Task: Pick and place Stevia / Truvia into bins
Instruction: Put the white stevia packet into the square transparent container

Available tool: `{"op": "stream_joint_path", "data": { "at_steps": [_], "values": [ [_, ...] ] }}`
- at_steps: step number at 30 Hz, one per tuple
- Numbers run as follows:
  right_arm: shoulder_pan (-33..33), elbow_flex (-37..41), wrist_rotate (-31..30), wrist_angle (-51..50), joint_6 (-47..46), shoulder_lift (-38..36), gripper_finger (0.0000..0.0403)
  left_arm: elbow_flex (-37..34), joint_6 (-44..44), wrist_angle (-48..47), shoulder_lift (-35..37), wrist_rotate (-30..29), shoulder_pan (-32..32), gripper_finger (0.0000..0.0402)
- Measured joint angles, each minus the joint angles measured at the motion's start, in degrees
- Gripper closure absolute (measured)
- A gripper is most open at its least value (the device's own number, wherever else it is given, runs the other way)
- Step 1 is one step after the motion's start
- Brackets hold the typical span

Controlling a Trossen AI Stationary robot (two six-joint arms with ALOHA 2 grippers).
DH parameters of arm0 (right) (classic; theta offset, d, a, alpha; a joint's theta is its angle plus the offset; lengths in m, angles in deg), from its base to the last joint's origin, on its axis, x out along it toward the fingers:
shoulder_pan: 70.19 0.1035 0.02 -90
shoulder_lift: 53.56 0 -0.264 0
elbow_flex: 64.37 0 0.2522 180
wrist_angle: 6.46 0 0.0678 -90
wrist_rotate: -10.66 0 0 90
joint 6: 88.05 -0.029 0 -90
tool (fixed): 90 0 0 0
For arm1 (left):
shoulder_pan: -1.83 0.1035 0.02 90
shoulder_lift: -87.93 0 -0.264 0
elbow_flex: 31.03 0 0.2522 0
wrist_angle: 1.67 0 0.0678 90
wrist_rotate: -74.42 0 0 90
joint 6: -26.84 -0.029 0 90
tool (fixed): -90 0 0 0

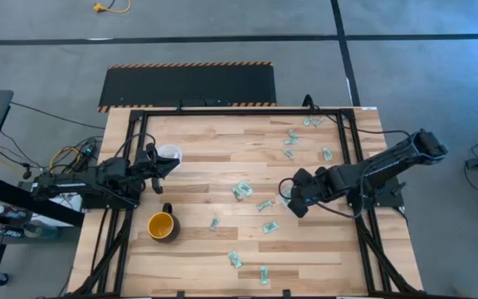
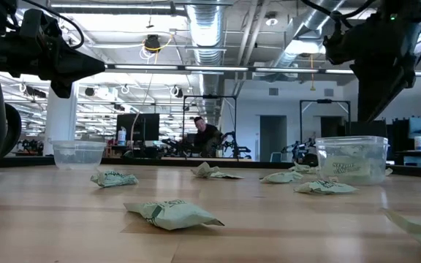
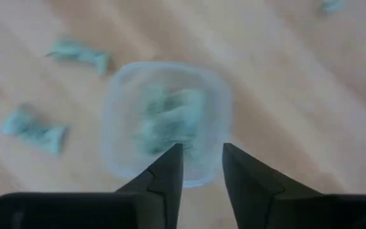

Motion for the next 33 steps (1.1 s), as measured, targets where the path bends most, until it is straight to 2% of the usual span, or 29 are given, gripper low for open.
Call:
{"op": "stream_joint_path", "data": {
  "at_steps": [5, 8, 10, 17, 23, 28, 33],
  "values": [
    [-4.78, 0.00, -5.45, -11.38, -7.10, -0.53, 0.0276, 0.00, -0.02, 0.00, -0.01, 0.00, 0.01, 0.0375],
    [-10.76, 0.41, -6.19, -17.06, -10.32, -0.53, 0.0267, 0.00, -0.01, 0.00, 0.00, -0.02, 0.00, 0.0375],
    [-15.82, 1.23, -5.97, -17.06, -9.83, -0.48, 0.0262, -0.02, 0.00, 0.00, -0.02, 0.00, 0.02, 0.0375],
    [-35.93, 4.19, -3.38, -10.68, 3.64, -0.48, 0.0253, 0.00, -0.01, 0.00, 0.00, -0.01, 0.00, 0.0375],
    [-49.85, 6.63, 0.39, -5.41, 15.41, -0.42, 0.0243, -0.02, -0.02, 0.00, 0.00, -0.02, 0.02, 0.0375],
    [-56.96, 7.30, 3.20, -1.89, 20.72, -0.31, 0.0230, 0.00, -0.02, 0.00, 0.00, -0.02, 0.00, 0.0375],
    [-59.58, 7.28, 3.98, 1.14, 21.86, 0.07, 0.0220, -0.01, -0.01, 0.00, 0.00, -0.02, 0.00, 0.0375]
  ]
}}
